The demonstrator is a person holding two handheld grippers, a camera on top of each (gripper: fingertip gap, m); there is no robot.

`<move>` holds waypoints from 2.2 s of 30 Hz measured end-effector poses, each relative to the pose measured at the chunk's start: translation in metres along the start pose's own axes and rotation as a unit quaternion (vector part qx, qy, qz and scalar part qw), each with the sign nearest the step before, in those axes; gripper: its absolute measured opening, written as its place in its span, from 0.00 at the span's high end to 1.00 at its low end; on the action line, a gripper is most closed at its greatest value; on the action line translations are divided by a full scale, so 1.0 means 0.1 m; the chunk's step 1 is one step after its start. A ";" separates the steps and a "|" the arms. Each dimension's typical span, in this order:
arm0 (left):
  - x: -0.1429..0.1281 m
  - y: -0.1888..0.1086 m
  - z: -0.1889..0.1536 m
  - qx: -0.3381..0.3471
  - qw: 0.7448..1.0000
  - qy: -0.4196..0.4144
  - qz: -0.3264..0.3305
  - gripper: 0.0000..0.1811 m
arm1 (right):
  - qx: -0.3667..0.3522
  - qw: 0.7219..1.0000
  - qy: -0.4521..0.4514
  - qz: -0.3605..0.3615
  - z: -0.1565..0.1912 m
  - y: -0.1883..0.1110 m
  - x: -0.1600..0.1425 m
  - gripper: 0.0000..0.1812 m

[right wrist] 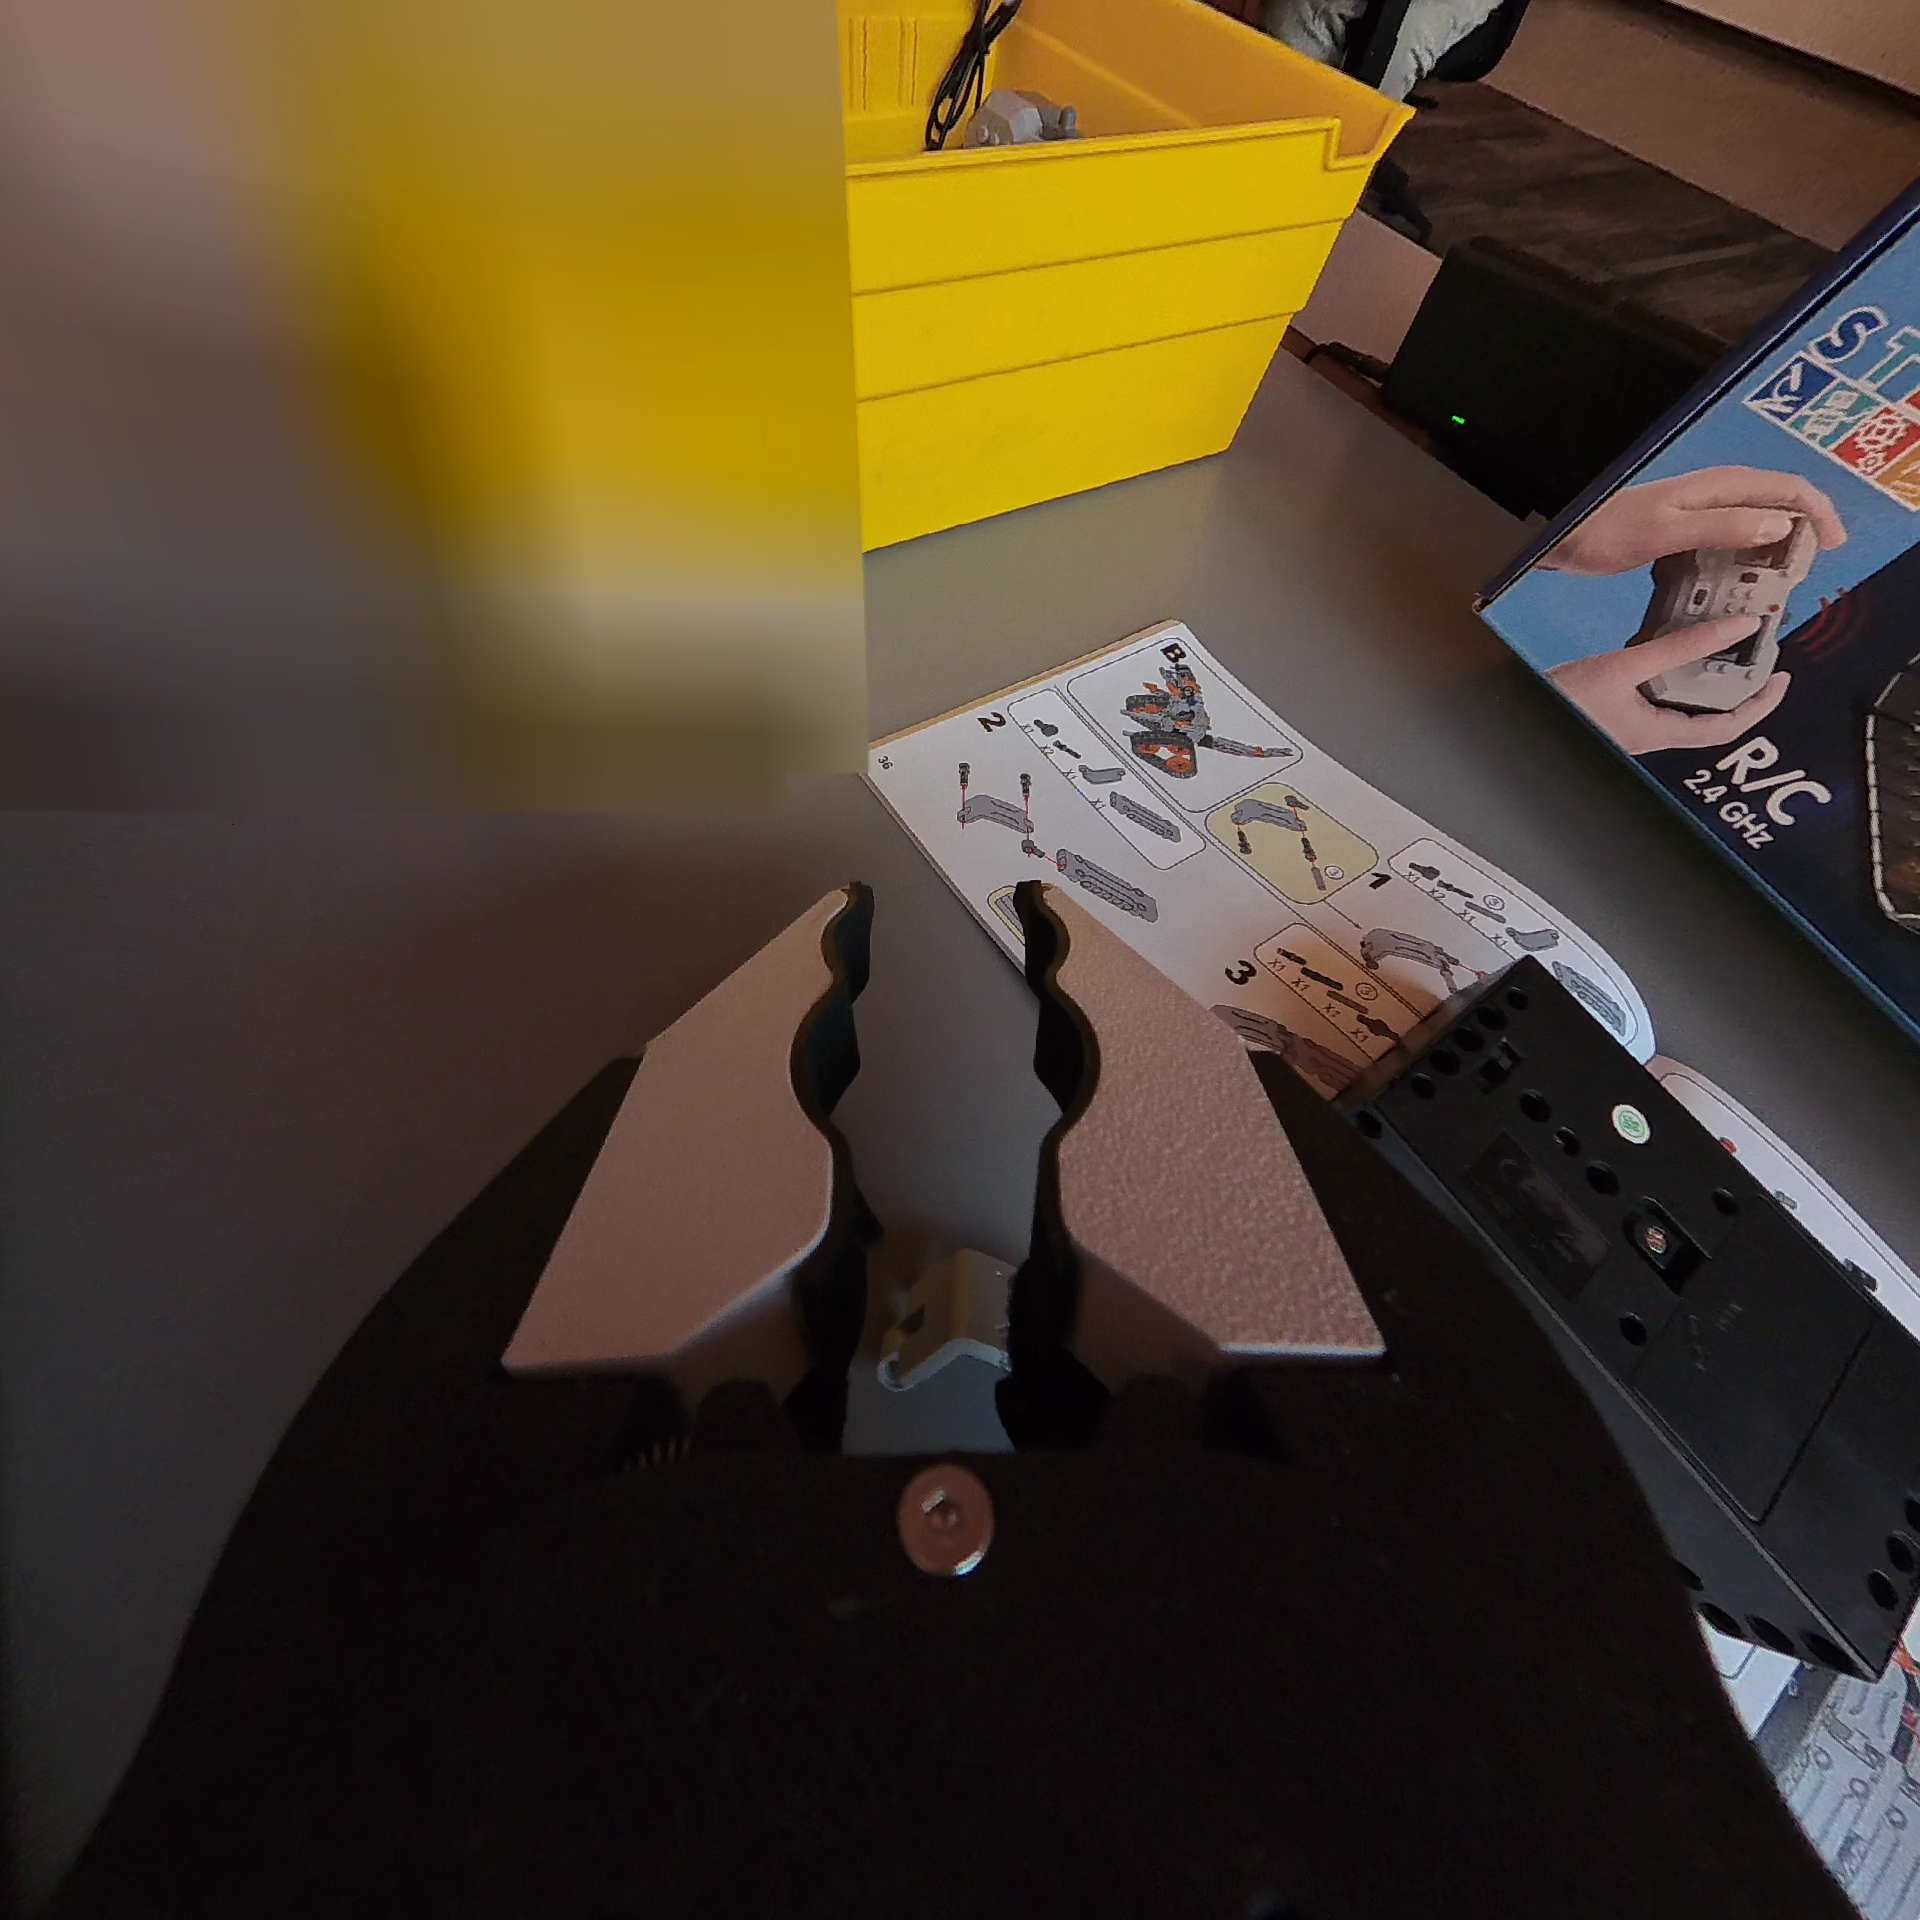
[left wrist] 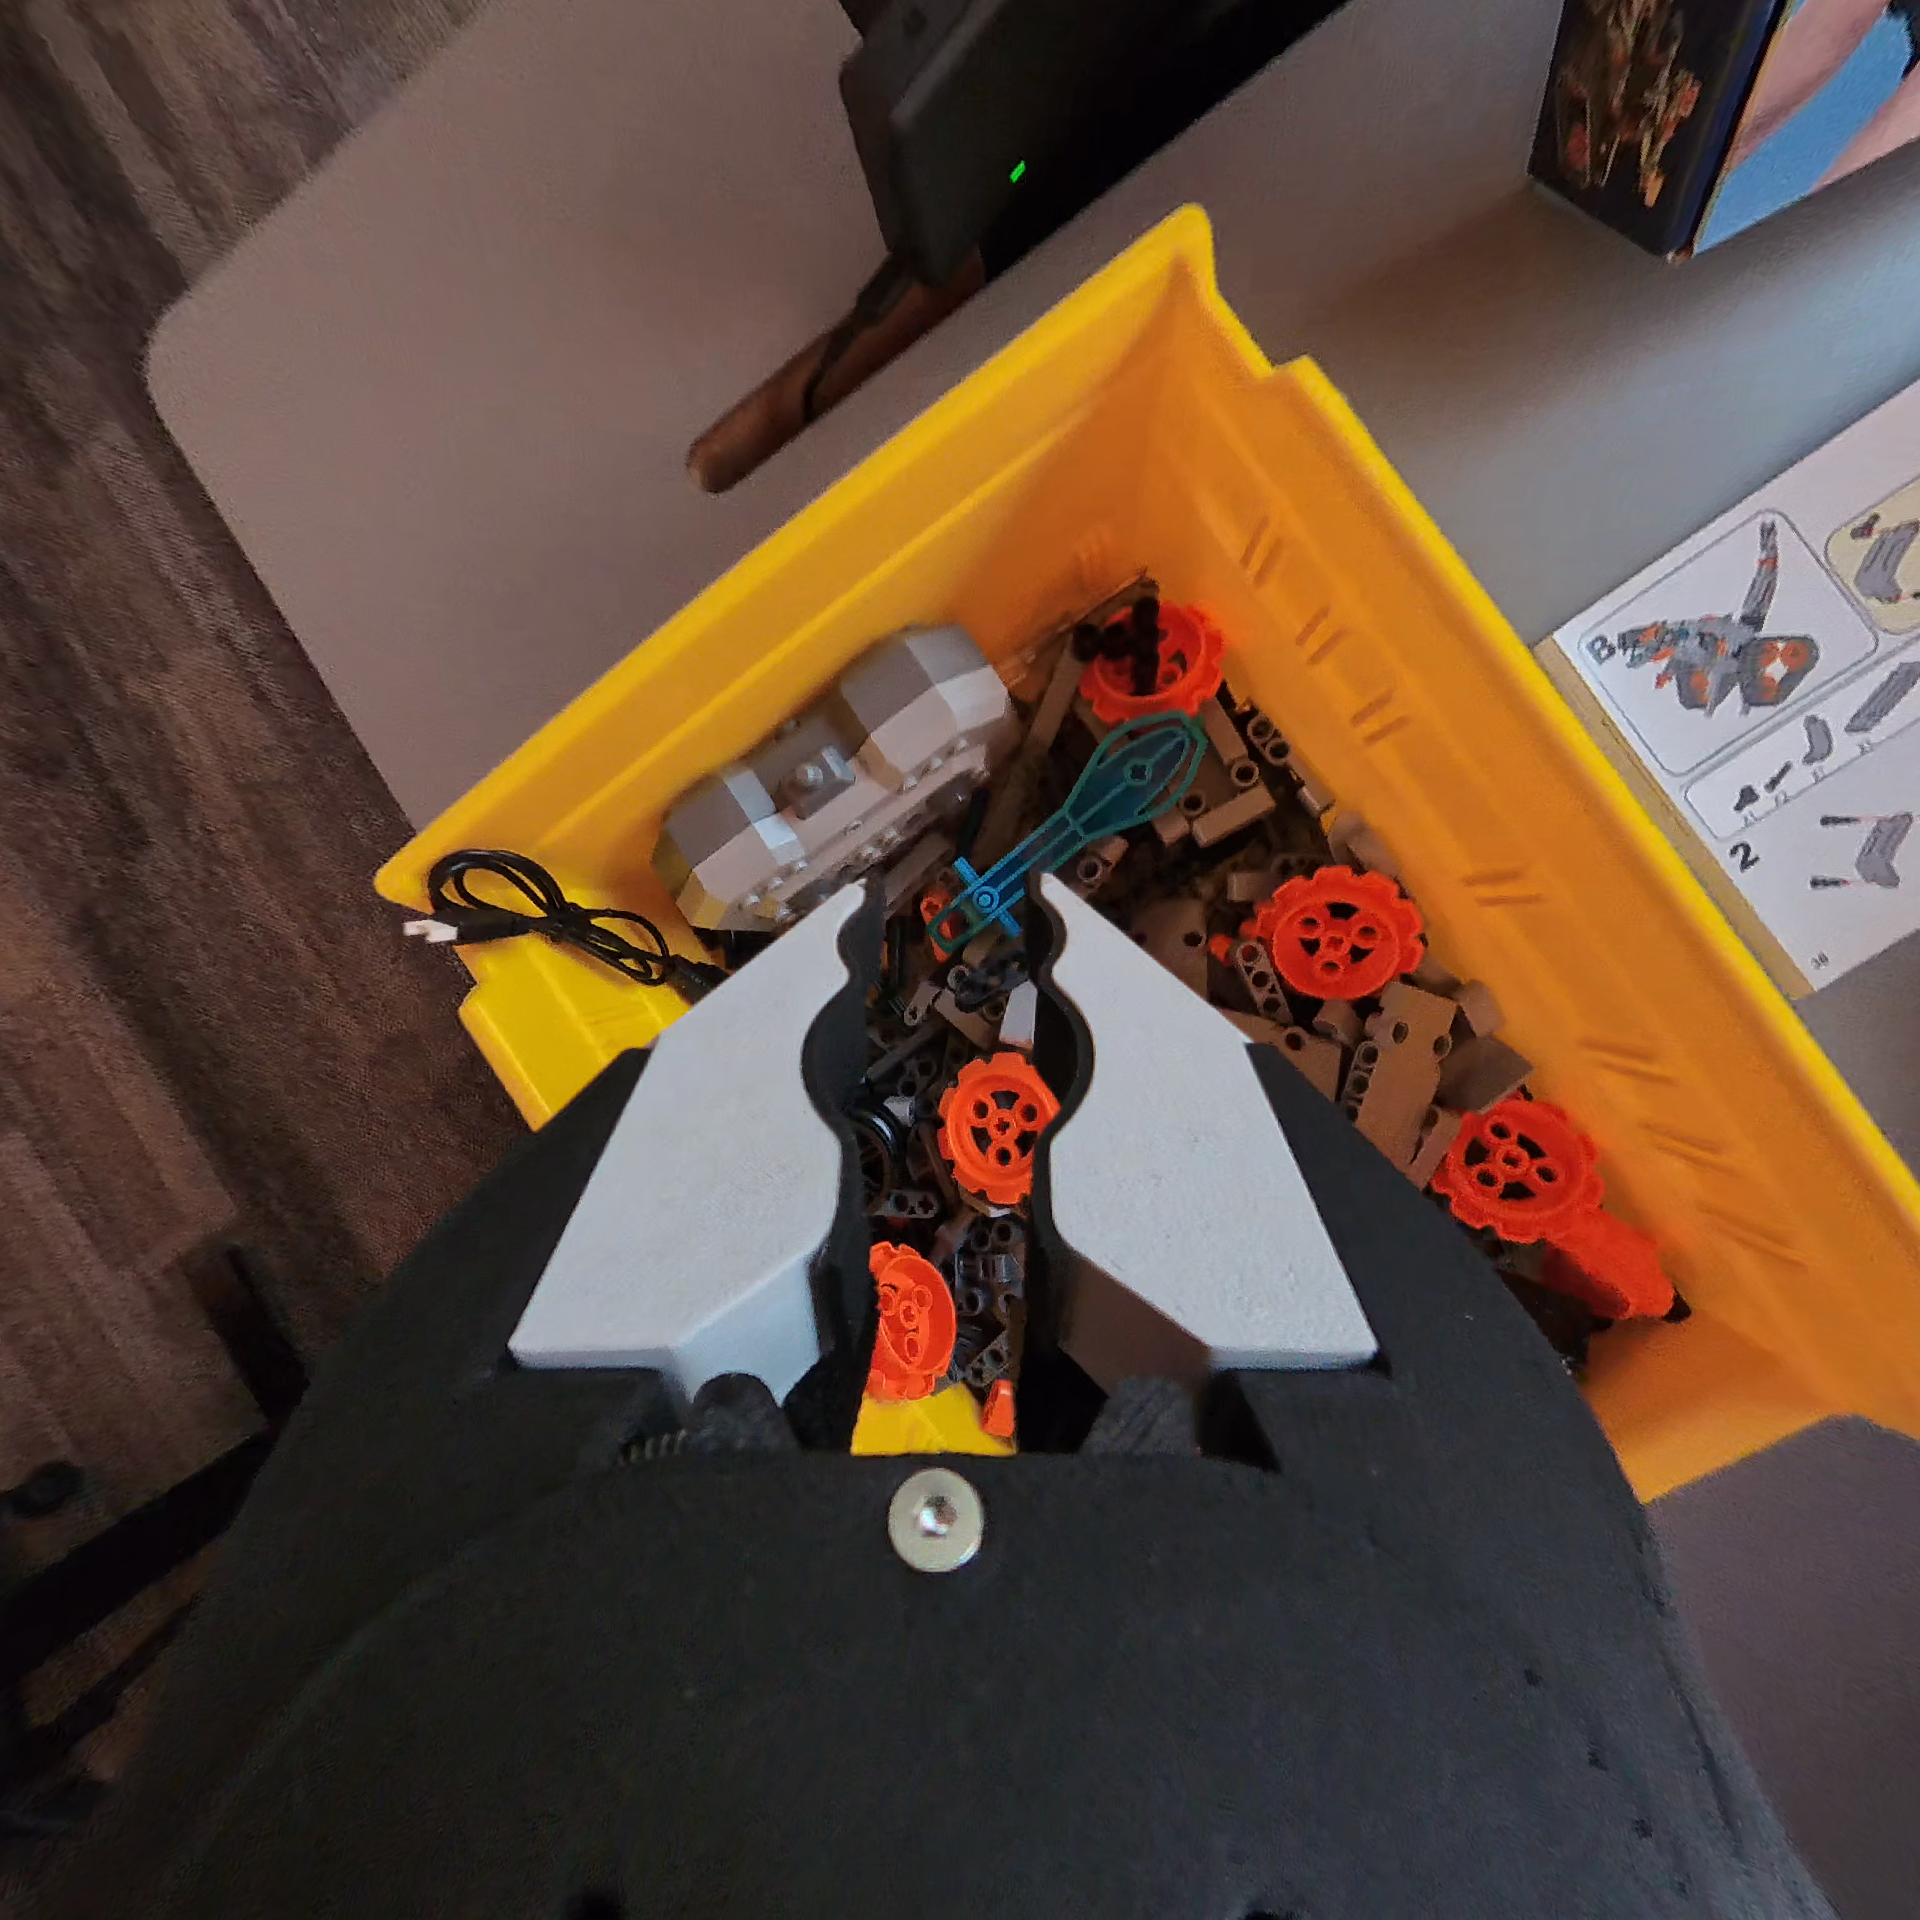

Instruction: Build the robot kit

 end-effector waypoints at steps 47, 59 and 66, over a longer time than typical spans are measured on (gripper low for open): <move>-0.61 -0.17 -0.29 -0.022 0.977 0.148 0.149 0.76 | 0.007 1.000 -0.001 0.005 0.01 0.02 -0.02 0.84; -1.08 0.07 -0.46 -0.011 0.927 0.188 0.324 0.46 | 0.005 1.000 -0.003 0.000 0.01 0.00 0.00 0.85; -1.04 0.20 -0.47 0.022 0.919 0.206 0.335 0.45 | 0.006 1.000 -0.003 -0.001 0.01 -0.01 0.01 0.84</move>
Point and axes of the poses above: each gripper's, where its closed fingertips meet, y out along the fingers, x out of its top, z = x × y across the jaws, the point moved 5 cm from there along -y, back along the fingers, and after that the axes turned 11 degrees about -y, right-handed, at the moved point
